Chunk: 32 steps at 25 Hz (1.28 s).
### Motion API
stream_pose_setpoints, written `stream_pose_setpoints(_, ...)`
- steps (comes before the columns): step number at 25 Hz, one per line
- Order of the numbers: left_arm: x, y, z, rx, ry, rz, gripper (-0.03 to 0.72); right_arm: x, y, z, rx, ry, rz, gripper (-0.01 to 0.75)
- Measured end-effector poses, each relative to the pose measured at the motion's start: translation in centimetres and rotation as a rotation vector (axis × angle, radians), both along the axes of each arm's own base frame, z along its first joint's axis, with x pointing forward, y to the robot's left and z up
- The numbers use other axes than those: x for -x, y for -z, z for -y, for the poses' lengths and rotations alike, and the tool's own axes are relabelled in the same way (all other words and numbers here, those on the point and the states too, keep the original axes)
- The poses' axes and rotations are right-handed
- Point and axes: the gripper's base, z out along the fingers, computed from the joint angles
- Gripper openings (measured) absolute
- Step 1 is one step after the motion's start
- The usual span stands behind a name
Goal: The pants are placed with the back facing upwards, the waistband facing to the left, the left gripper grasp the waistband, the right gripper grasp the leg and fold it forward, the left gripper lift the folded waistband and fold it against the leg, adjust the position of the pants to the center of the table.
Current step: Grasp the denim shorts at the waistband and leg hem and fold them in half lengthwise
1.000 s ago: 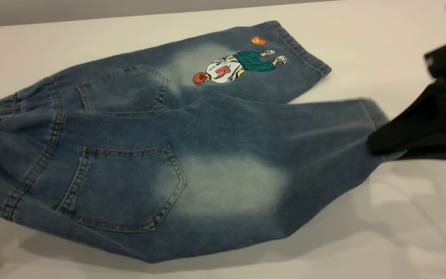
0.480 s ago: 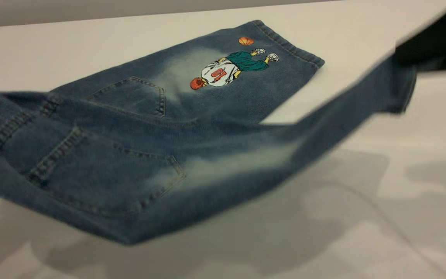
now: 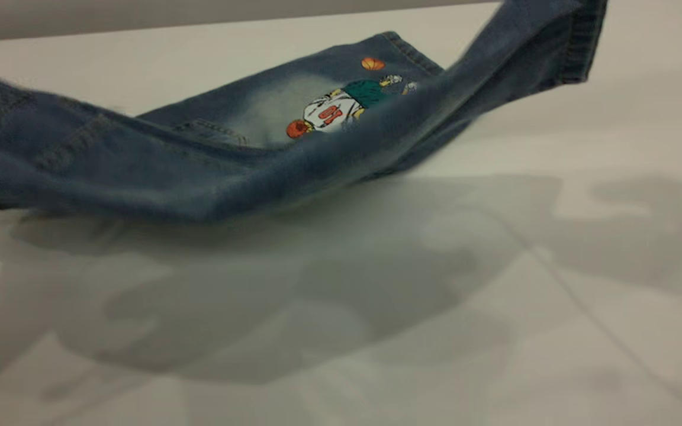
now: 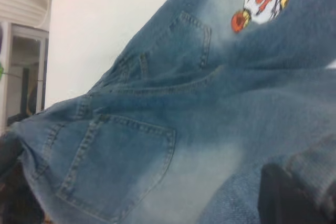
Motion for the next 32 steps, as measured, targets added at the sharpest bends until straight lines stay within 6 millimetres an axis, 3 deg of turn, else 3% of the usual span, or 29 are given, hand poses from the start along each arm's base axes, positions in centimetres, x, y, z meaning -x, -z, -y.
stream_pose_setpoints(11, -1.4, 0.2, -0.5, 0.044, -0.111, 0.032, 0.131, -4.7, -0.5, -0.3, -0.037, 0.004, -0.003, 0.015)
stream_pose_setpoints(22, -4.0, 3.1, -1.7, 0.064, -0.268, -0.032, 0.131, -8.9, 2.7, -0.9, -0.137, 0.029, -0.109, 0.015)
stream_pose_setpoints(32, -7.8, 3.8, -2.7, 0.074, -0.351, -0.03, 0.131, -12.2, 4.1, -3.6, -0.192, 0.011, -0.147, 0.015)
